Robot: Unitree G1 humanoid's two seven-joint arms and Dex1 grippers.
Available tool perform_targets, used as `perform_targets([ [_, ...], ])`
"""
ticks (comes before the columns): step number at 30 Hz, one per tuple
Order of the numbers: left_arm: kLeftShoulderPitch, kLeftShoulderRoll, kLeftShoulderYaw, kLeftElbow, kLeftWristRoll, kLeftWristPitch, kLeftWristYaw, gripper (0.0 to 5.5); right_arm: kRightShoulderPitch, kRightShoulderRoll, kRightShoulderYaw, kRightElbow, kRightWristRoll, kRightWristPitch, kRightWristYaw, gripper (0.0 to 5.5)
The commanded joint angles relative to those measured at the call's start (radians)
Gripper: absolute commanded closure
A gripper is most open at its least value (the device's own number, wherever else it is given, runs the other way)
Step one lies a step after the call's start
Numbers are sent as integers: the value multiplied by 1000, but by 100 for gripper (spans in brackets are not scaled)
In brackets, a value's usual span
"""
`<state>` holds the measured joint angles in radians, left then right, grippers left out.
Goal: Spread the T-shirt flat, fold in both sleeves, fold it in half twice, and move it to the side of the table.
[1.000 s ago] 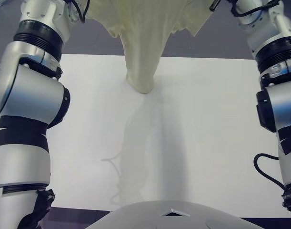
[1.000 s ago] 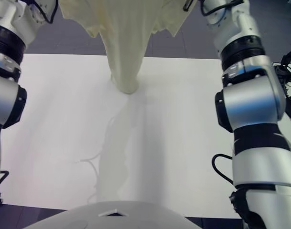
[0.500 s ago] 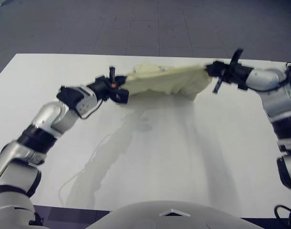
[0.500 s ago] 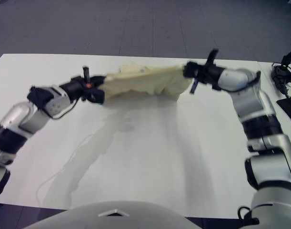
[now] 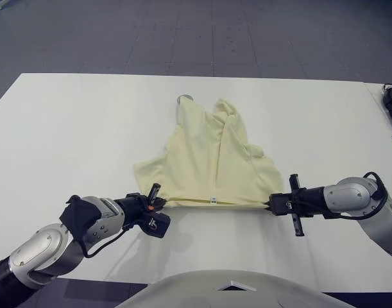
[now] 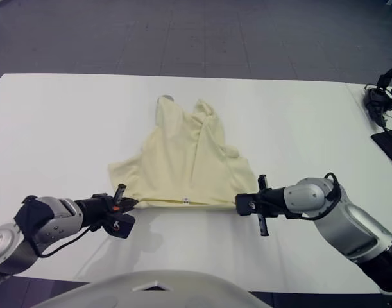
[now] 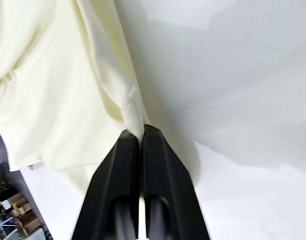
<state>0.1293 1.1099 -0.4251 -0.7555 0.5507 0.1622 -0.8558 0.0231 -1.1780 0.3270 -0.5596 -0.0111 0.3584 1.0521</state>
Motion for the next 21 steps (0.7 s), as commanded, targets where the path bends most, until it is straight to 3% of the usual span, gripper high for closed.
perform_targets([
  [1, 51, -28, 20, -31, 0, 30, -46, 548, 40, -29, -42, -19, -5, 6, 18, 550],
  [7, 83, -86, 27, -61, -16, 65, -97, 548, 62, -12, -52, -48, 9, 24, 41, 550],
  [8, 91, -94, 34, -67, -21, 73, -102, 550, 63, -7, -53, -52, 11, 32, 42, 522],
  [15, 87, -172, 132, -185, -255, 242, -185, 425, 0, -27, -133, -22, 57, 77, 86, 418],
  [17, 91, -173, 204, -227, -365, 301, -219, 387, -54, -28, -167, 25, 76, 88, 103, 381],
  [21, 19, -183, 454, -281, -681, 482, -306, 317, -191, 33, -195, 170, 47, 80, 40, 314],
])
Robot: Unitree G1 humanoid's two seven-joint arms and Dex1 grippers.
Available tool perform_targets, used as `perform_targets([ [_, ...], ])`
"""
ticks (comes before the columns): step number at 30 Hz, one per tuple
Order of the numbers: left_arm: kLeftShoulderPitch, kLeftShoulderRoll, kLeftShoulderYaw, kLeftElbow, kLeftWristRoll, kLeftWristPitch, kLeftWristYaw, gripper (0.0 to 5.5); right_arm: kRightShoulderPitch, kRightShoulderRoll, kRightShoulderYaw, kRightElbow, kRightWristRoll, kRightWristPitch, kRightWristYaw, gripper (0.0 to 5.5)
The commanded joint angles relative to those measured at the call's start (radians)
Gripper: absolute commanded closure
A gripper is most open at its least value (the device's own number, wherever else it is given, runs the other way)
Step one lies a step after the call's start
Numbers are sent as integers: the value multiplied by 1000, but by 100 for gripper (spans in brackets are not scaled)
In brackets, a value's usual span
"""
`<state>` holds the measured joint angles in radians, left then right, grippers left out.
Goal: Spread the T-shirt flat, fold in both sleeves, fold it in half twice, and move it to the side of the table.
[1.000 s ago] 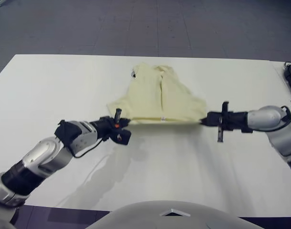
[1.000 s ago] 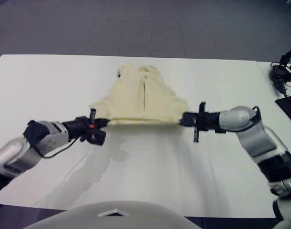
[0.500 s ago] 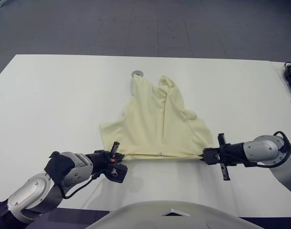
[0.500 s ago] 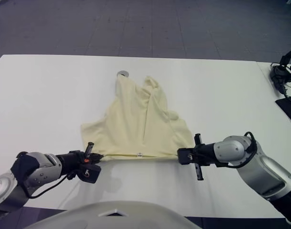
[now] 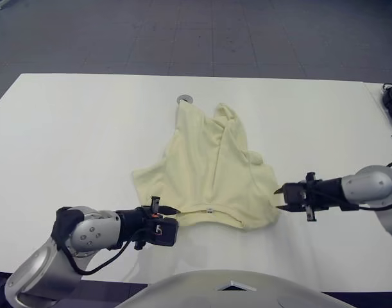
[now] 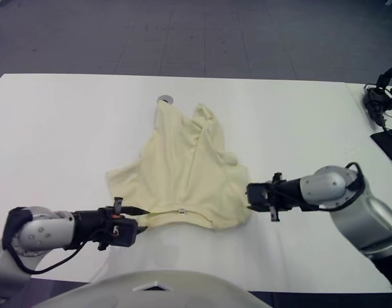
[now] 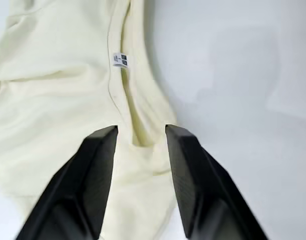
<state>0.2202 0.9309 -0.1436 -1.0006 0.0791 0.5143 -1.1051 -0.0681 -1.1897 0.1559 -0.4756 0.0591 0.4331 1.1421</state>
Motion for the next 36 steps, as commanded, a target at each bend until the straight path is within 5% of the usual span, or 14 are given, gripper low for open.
perform_targets([
  [1, -126, -11, 232, -22, -284, 177, -61, 295, -125, 70, -22, 118, -37, 8, -82, 292],
  [5, -355, -26, 334, 137, -380, 302, 50, 220, -148, 156, -4, 205, -76, 9, -179, 220],
  [12, -386, -48, 39, 495, -90, 149, 318, 94, -143, 259, 45, 294, -132, -18, -264, 99],
  [17, -314, -45, -23, 550, -31, 77, 346, 10, -187, 301, 48, 333, -159, -31, -291, 14],
  [30, -196, -18, -76, 646, 94, -51, 353, 10, -130, 330, 106, 371, -221, -63, -299, 12],
  [36, -115, -8, -37, 563, 87, 39, 351, 10, -43, 234, 86, 344, -267, -75, -271, 12],
])
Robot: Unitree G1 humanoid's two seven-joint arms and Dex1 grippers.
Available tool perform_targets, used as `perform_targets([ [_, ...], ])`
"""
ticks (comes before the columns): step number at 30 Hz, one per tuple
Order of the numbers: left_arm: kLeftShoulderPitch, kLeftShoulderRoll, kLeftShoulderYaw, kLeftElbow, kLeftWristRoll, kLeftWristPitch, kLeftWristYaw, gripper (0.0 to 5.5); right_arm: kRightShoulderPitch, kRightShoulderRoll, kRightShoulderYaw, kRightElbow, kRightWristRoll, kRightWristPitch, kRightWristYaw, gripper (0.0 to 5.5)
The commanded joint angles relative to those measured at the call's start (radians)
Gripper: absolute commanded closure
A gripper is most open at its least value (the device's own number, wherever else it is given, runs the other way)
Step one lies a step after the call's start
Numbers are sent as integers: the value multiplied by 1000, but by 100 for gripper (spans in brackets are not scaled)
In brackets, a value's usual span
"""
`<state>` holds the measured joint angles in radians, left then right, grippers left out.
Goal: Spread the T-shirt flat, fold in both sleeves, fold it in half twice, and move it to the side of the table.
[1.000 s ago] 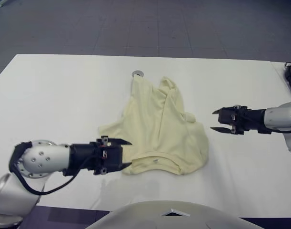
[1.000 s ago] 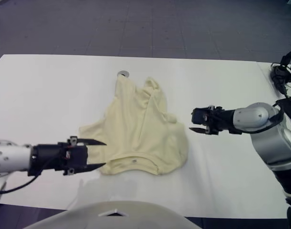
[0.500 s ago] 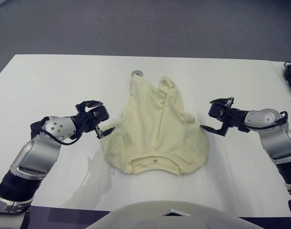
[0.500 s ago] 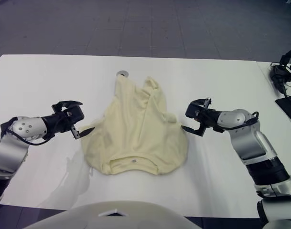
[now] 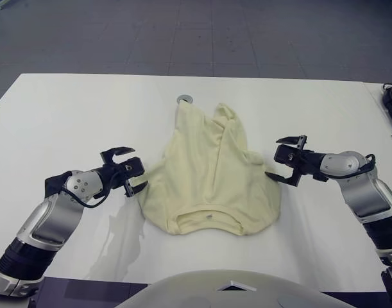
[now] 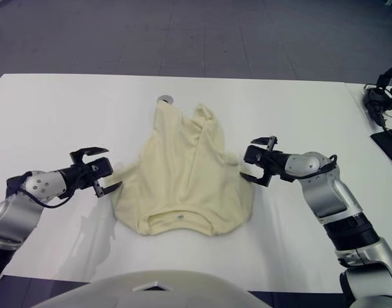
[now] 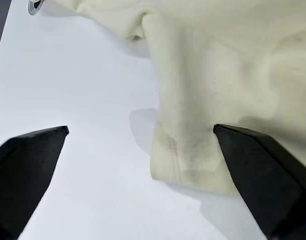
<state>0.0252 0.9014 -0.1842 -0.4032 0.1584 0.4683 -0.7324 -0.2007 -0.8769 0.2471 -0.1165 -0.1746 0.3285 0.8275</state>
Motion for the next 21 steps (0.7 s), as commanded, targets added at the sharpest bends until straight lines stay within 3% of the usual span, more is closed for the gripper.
perform_targets([
  [1, 93, 21, 10, -59, 4, 110, -22, 10, 110, -103, -17, -38, -29, 36, 57, 12],
  [7, 184, 48, 56, -188, -4, 248, -26, 10, 209, -212, -90, -179, 14, 102, 141, 12],
  [13, 240, 60, 93, -349, -60, 383, -61, 10, 187, -239, -119, -244, 45, 161, 199, 12],
  [17, 247, 128, 173, -450, -143, 433, -153, 10, 144, -266, -162, -280, 92, 201, 254, 12],
  [21, 5, 135, 298, -366, -268, 438, -207, 10, -80, -211, -146, -178, 110, 200, 254, 12],
])
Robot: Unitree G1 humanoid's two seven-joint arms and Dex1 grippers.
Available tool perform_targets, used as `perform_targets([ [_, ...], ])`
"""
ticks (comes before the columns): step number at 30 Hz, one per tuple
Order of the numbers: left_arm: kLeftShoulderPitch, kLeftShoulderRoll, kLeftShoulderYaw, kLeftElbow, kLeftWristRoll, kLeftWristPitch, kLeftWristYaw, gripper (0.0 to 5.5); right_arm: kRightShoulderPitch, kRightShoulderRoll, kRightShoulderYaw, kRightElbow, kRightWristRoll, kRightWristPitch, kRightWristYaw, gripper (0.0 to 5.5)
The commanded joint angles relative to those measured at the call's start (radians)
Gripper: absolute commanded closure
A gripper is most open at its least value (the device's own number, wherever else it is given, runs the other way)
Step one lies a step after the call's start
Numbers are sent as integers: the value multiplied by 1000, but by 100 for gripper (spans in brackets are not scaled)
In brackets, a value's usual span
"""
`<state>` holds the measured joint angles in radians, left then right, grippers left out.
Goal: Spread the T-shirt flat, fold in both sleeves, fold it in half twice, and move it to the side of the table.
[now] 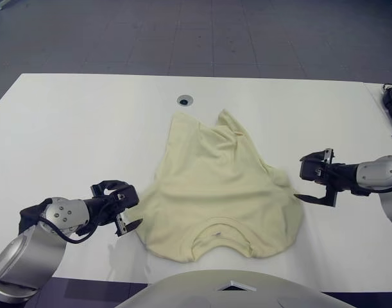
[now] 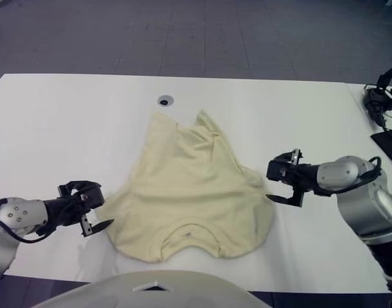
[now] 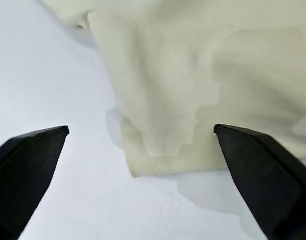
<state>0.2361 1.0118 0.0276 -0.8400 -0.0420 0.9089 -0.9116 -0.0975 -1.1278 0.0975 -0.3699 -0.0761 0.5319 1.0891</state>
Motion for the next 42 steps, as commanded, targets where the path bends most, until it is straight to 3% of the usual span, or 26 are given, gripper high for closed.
perform_targets([
  [1, -318, 14, 66, 150, -67, -23, -16, 10, -264, 88, 31, 132, -3, -11, -31, 12],
  [3, -536, -42, -27, 335, -14, -94, 37, 10, -416, 228, 75, 281, -22, -18, -113, 12],
  [8, -889, -376, -283, 897, 134, -313, 202, 10, -676, 553, 176, 782, -100, -148, -334, 12],
  [15, -1097, -622, -408, 1451, 211, -553, 247, 10, -910, 757, 177, 1293, -123, -319, -470, 12],
  [25, -1082, -672, -487, 1671, 328, -725, 251, 10, -945, 828, 199, 1601, -190, -454, -571, 12],
  [42, -1033, -617, -465, 1679, 372, -740, 262, 10, -939, 738, 186, 1672, -277, -459, -691, 12],
])
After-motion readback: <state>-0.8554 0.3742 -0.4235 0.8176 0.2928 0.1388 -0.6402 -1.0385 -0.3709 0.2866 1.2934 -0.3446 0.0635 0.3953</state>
